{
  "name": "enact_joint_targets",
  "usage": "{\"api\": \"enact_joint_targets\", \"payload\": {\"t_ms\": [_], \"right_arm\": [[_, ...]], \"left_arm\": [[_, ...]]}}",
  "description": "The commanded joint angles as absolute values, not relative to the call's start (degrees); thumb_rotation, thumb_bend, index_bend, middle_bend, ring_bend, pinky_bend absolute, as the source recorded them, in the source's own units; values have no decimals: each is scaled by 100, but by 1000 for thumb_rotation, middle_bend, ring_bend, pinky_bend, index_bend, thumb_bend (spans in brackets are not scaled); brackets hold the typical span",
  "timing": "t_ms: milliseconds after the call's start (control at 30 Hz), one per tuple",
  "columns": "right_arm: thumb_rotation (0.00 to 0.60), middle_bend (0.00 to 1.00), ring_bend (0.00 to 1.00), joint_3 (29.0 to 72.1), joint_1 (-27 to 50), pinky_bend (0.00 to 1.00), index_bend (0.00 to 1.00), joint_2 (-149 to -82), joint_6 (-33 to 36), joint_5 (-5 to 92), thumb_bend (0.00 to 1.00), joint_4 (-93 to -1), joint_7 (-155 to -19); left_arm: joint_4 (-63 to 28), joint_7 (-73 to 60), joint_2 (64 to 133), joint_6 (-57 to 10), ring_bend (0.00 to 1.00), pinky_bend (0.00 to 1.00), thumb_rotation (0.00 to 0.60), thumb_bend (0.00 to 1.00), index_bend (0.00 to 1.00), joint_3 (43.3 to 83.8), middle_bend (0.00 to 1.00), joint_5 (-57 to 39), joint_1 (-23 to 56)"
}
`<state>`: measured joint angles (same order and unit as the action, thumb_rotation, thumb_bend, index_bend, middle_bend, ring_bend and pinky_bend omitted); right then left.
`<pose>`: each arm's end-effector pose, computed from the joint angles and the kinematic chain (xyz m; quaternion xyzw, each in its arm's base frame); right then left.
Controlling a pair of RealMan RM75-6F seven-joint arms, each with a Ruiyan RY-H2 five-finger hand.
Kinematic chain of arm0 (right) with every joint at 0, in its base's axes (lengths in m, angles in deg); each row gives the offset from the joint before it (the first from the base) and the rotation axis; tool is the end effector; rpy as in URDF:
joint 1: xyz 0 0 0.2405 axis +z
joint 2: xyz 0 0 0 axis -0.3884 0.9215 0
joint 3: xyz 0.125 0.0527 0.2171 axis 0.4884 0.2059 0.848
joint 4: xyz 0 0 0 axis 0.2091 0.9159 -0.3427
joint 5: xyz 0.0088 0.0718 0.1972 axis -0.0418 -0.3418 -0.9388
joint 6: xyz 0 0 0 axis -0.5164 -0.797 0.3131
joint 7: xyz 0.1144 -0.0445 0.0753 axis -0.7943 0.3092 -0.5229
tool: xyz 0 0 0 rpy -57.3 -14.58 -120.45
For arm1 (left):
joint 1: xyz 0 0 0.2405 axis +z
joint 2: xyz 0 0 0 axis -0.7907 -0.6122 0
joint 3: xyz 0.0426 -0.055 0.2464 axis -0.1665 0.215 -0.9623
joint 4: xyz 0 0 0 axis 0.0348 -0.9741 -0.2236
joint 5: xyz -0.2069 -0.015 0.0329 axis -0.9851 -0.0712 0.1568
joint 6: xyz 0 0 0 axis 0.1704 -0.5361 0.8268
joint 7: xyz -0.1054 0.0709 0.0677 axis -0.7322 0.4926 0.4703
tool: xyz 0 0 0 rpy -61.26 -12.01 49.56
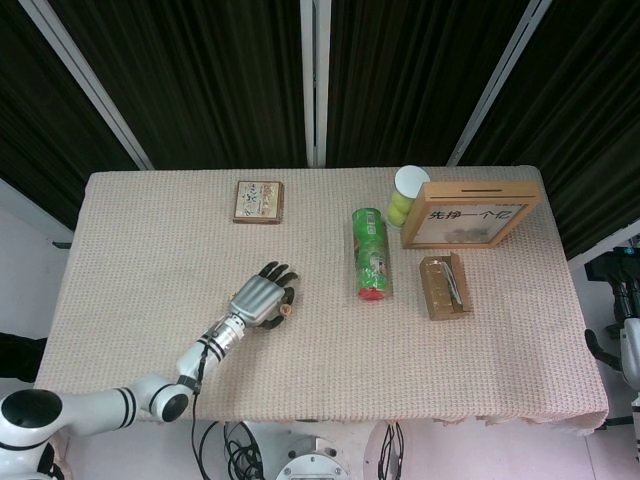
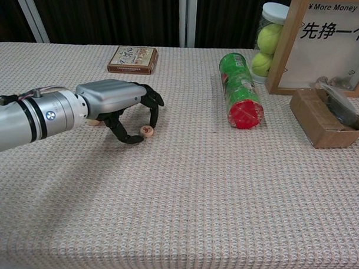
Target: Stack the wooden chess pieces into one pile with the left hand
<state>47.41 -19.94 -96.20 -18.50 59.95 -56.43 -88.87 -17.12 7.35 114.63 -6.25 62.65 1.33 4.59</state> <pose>-0.3556 -0.1852 0.1919 0.5443 -0.3809 0.3543 0.6582 -0.1251 0.3374 -0.0845 -0.8105 -0.3447 -0.3418 0.3277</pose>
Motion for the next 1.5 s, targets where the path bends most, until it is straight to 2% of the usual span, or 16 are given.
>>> {"api": "enact_joint_targets", "payload": {"t_ms": [33,533,733,1067,1267,1500], "right_arm": [[600,0,0,4739,-1997,0,0,-9621,-1851,5998,270,-5632,-8893],[600,0,0,4744,-1993,0,0,-9622,-1843,6004,269,-5627,-8900],[600,0,0,4744,-1989,0,0,-9603,-1842,6011,270,-5661,-8868],[600,0,0,4723,-1959,0,0,-9594,-1851,6083,270,-5806,-8721],[600,0,0,4710,-1943,0,0,-9603,-1871,6119,272,-5908,-8586],[600,0,0,4717,-1938,0,0,-9599,-1870,6090,270,-5962,-8510]], "left_arm": [[-1731,723,11472,-629,0,43,600,282,446,6262,125,140,453],[-1693,786,11467,-752,0,46,600,283,485,6252,144,126,480],[-1208,894,11122,-1012,0,45,600,283,485,6308,145,218,544],[-17,1584,10030,-1389,0,44,600,283,484,6298,155,-234,863],[165,1607,9704,-1288,0,45,600,283,483,6266,155,-611,942],[-30,1509,9747,-1184,0,44,600,283,481,6191,155,-706,947]]}}
